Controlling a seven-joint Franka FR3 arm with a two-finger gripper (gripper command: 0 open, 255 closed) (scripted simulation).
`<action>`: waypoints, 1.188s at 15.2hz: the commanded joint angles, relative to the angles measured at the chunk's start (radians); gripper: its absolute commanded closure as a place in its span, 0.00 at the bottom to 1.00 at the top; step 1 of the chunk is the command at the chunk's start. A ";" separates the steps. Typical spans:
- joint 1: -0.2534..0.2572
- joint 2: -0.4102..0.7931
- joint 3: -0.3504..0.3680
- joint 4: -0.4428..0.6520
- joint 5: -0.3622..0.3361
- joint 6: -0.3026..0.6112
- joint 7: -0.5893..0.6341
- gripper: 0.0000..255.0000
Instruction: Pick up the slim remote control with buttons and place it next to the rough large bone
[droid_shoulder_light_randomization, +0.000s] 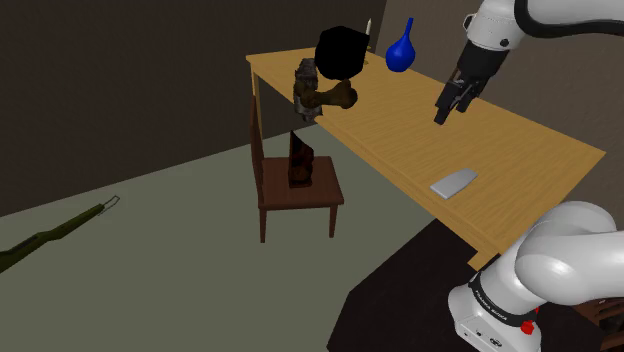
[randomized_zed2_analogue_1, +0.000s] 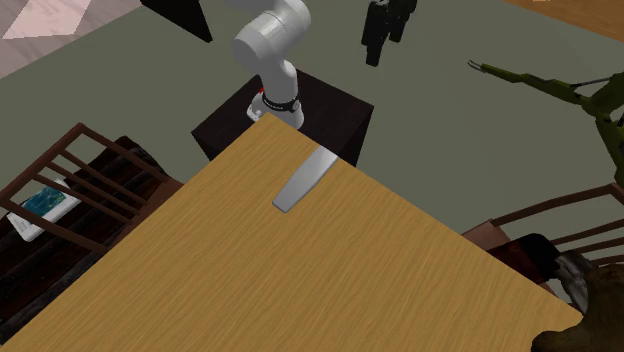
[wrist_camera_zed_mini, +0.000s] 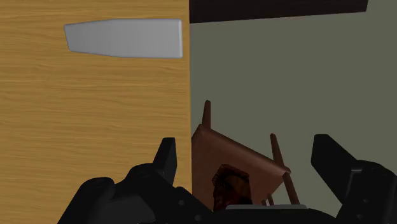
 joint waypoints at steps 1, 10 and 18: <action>0.000 0.000 0.000 0.000 0.000 0.000 0.000 0.00; 0.095 -0.213 -0.265 -0.291 -0.191 0.085 -0.584 0.00; 0.144 -0.232 -0.589 -0.391 -0.449 0.186 -1.131 0.00</action>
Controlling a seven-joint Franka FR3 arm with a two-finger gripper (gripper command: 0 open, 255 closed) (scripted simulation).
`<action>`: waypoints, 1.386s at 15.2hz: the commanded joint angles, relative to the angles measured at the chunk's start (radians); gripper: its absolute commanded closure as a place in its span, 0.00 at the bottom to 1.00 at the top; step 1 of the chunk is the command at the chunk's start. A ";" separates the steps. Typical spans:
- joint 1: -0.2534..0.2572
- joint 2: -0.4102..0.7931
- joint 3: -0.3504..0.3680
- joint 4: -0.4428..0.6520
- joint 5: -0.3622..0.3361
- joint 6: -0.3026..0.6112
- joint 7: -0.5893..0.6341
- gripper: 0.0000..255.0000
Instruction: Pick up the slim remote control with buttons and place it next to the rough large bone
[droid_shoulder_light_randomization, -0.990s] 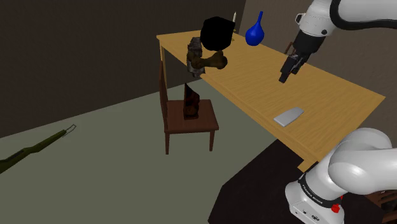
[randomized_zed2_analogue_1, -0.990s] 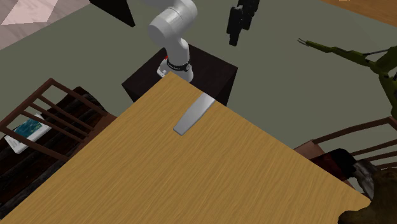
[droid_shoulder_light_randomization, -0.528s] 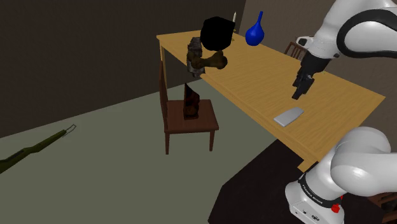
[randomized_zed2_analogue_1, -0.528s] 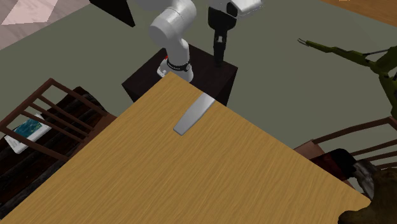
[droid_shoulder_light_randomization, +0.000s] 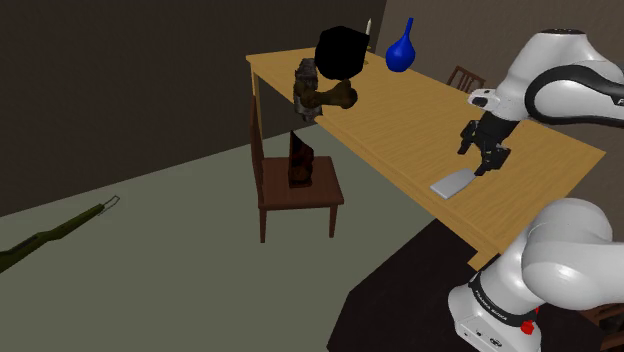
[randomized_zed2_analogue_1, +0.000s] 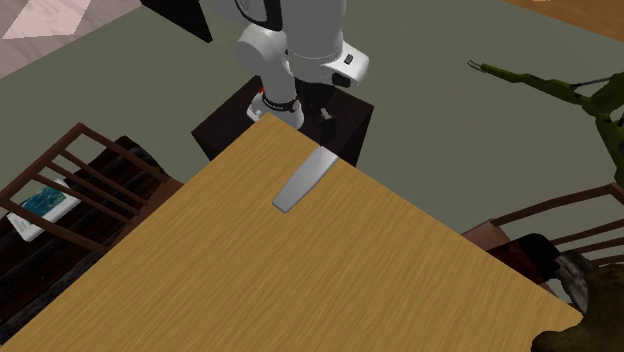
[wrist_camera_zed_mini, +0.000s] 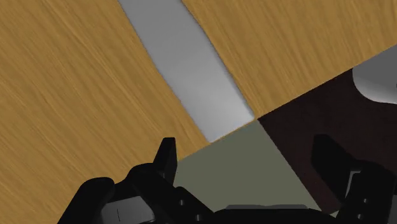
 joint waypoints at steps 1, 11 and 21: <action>0.025 0.027 -0.094 -0.005 -0.072 0.042 -0.146 0.00; 0.167 0.176 -0.433 0.023 -0.284 0.221 -0.544 0.00; 0.184 0.215 -0.496 -0.004 -0.325 0.294 -0.533 0.00</action>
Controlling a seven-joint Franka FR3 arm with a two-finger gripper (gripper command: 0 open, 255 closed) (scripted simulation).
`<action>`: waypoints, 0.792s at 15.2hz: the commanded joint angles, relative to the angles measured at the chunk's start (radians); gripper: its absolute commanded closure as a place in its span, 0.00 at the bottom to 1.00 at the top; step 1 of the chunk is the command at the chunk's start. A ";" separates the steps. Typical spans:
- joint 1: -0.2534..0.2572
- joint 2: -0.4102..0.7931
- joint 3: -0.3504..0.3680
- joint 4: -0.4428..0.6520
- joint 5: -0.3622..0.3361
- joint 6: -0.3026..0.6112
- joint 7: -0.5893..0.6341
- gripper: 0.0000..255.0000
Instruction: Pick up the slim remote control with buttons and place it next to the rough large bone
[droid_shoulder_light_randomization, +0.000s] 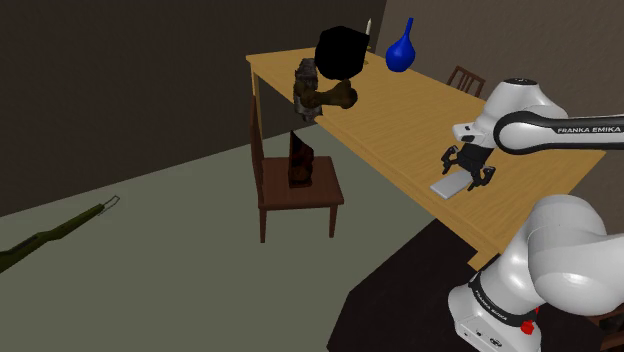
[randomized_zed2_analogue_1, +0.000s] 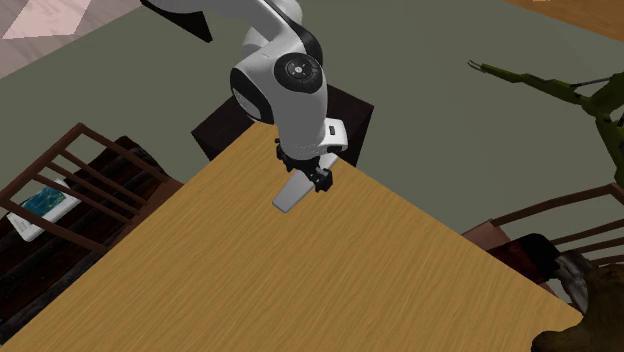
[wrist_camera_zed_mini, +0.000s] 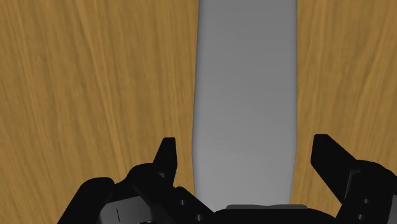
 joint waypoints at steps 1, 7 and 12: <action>0.000 0.000 0.000 0.000 0.000 0.000 0.000 0.00; 0.000 0.000 0.000 0.000 0.000 0.000 0.000 1.00; 0.000 0.000 0.000 0.000 0.000 0.000 0.000 1.00</action>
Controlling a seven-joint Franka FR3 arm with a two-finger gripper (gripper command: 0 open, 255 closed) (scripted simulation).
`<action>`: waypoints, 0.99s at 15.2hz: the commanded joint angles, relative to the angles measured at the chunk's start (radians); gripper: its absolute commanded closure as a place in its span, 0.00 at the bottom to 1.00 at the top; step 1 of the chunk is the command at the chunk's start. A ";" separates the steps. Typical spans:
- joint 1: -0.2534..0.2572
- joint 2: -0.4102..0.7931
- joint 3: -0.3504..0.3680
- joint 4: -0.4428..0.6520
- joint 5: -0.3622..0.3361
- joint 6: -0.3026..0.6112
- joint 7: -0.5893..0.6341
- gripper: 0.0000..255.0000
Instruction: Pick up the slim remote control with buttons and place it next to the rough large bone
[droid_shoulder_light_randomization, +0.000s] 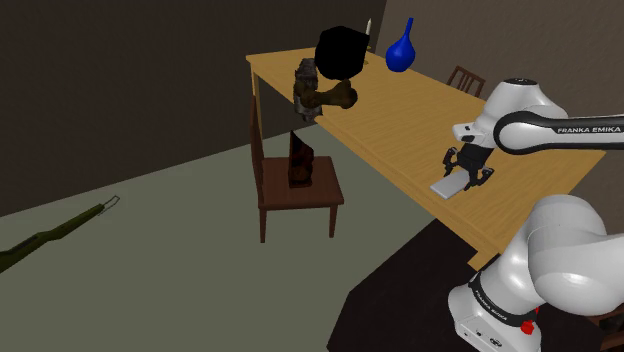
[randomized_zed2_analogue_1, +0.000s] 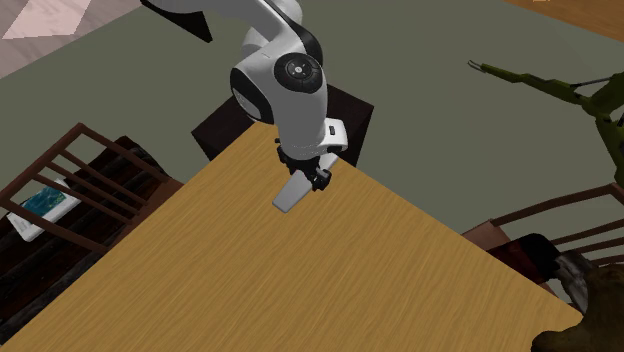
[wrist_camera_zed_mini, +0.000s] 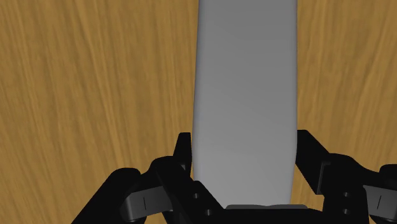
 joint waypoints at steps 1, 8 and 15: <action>-0.005 -0.009 0.014 0.005 0.009 -0.016 -0.002 1.00; -0.025 -0.064 0.107 0.049 0.071 -0.125 -0.017 1.00; -0.031 -0.101 0.185 0.105 0.129 -0.224 -0.029 1.00</action>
